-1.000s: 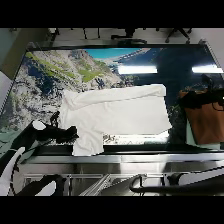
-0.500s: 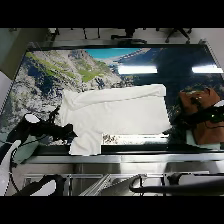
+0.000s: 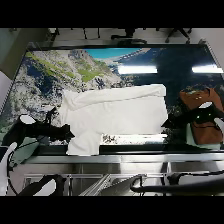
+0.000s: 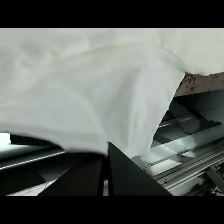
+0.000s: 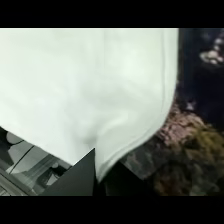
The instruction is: Fold the shirts.
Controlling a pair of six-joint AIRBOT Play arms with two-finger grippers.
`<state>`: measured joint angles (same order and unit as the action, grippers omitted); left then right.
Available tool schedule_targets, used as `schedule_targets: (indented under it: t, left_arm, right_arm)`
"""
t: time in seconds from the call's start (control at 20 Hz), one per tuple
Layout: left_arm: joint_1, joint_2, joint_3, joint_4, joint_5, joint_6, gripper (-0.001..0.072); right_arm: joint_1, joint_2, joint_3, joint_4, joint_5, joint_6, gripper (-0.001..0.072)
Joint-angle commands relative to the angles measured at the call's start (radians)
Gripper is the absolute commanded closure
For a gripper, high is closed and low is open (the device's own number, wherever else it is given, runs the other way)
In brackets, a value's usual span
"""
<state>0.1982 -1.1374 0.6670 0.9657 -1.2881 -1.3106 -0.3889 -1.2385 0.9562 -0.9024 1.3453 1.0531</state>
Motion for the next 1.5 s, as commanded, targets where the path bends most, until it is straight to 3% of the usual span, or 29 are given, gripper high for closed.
schedule_targets:
  t: [0.0,0.15,0.3,0.55,0.85,0.9,0.95,1.0,1.05,1.1,1.15,1.2,1.3,1.35,1.45]
  left_arm:
    - [0.065,0.132,0.000,0.153,-0.100,-0.069,0.0693]
    - [0.104,0.216,0.001,0.175,-0.113,-0.070,0.0693]
    - [0.062,0.152,0.116,0.075,-0.045,-0.054,0.0693]
    - [-0.091,-0.186,0.558,0.089,-0.018,-0.057,0.0693]
    - [-0.123,-0.550,0.880,0.089,-0.002,-0.070,0.0693]
    - [-0.124,-0.594,0.904,0.089,-0.013,-0.070,0.0692]
    - [-0.124,-0.629,0.926,0.087,-0.030,-0.071,0.0683]
    - [-0.123,-0.662,0.958,0.085,-0.057,-0.072,0.0507]
    - [-0.123,-0.689,0.997,0.082,-0.087,-0.087,0.0132]
    - [-0.123,-0.709,1.040,0.080,-0.108,-0.105,-0.0002]
    - [-0.123,-0.719,1.075,0.080,-0.126,-0.105,-0.0001]
    - [-0.124,-0.720,1.107,0.080,-0.137,-0.105,-0.0001]
    - [-0.126,-0.711,1.148,0.080,-0.151,-0.112,-0.0001]
    - [-0.125,-0.703,1.160,0.080,-0.153,-0.113,-0.0001]
    - [-0.125,-0.682,1.179,0.080,-0.157,-0.113,-0.0001]
  right_arm:
    - [-0.039,0.109,0.001,-0.167,0.069,0.128,0.0690]
    - [-0.056,0.205,0.001,-0.179,0.055,0.158,0.0690]
    - [-0.020,0.203,0.034,0.013,-0.050,0.063,0.0690]
    - [0.084,0.031,0.214,0.122,-0.244,-0.002,0.0690]
    - [0.112,-0.263,0.510,0.122,-0.282,-0.006,0.0689]
    - [0.112,-0.286,0.534,0.121,-0.282,-0.006,0.0679]
    - [0.112,-0.294,0.546,0.120,-0.282,-0.007,0.0620]
    - [0.108,-0.290,0.557,0.111,-0.281,-0.011,0.0441]
    - [0.101,-0.284,0.576,0.074,-0.280,-0.010,0.0383]
    - [0.095,-0.277,0.592,0.024,-0.279,-0.009,0.0382]
    - [0.092,-0.273,0.601,-0.018,-0.280,-0.001,0.0305]
    - [0.089,-0.273,0.603,-0.044,-0.283,0.010,0.0172]
    - [0.089,-0.288,0.603,-0.074,-0.283,0.024,0.0141]
    - [0.090,-0.301,0.603,-0.074,-0.284,0.024,0.0082]
    - [0.090,-0.330,0.603,-0.069,-0.282,0.024,0.0069]
